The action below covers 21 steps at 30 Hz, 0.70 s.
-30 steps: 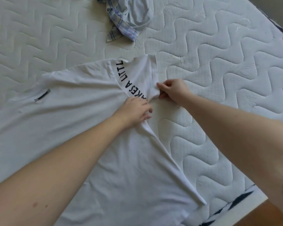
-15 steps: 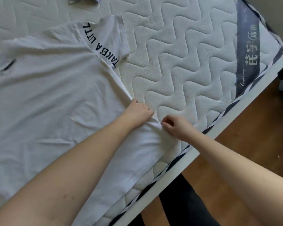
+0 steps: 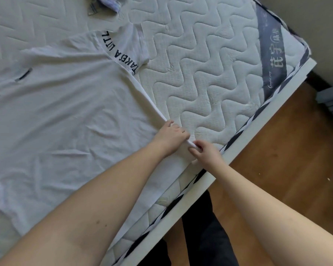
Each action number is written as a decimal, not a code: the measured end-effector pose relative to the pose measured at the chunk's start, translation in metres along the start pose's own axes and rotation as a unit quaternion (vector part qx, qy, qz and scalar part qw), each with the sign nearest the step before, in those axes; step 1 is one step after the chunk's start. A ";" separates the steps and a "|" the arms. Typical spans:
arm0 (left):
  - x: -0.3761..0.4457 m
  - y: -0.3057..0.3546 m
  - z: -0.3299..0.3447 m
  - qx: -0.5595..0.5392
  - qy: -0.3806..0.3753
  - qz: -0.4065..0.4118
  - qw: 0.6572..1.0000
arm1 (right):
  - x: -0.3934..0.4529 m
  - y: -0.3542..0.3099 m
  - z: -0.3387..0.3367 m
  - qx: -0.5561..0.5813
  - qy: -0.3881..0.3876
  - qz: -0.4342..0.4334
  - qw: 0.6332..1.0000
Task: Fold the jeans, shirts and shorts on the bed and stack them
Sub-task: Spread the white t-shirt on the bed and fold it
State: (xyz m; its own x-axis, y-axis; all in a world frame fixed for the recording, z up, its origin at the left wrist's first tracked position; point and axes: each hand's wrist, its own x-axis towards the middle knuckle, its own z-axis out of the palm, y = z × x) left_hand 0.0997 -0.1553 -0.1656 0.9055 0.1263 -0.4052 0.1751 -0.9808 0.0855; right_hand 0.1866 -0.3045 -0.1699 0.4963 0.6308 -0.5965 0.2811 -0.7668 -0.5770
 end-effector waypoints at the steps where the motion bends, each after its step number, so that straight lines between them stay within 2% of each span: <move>1: 0.000 -0.004 -0.001 0.012 -0.007 -0.002 1.000 | 0.002 -0.001 0.000 -0.016 0.020 0.009 1.000; 4: 0.004 -0.023 -0.005 0.053 -0.021 -0.021 0.998 | 0.000 0.007 -0.005 -0.025 0.059 0.034 0.997; 8: 0.020 -0.053 -0.015 0.096 -0.033 -0.036 0.994 | -0.008 0.017 -0.013 -0.014 0.039 0.050 0.998; 15: 0.045 -0.117 -0.031 0.153 -0.069 -0.035 0.985 | 0.002 0.011 -0.019 -0.188 -0.015 0.027 0.982; 18: 0.056 -0.150 -0.040 0.122 -0.088 -0.044 0.988 | 0.012 0.007 -0.020 -0.236 -0.021 -0.002 0.971; 21: 0.072 -0.179 -0.051 0.023 -0.026 -0.098 0.995 | 0.029 -0.005 -0.020 -0.227 0.005 -0.058 0.972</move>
State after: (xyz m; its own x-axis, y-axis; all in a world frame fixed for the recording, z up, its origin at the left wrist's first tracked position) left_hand 0.1527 0.0367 -0.1639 0.8346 0.3090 -0.4561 0.3275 -0.9440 -0.0401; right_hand 0.2163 -0.2848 -0.1737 0.4477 0.7161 -0.5356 0.6679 -0.6660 -0.3322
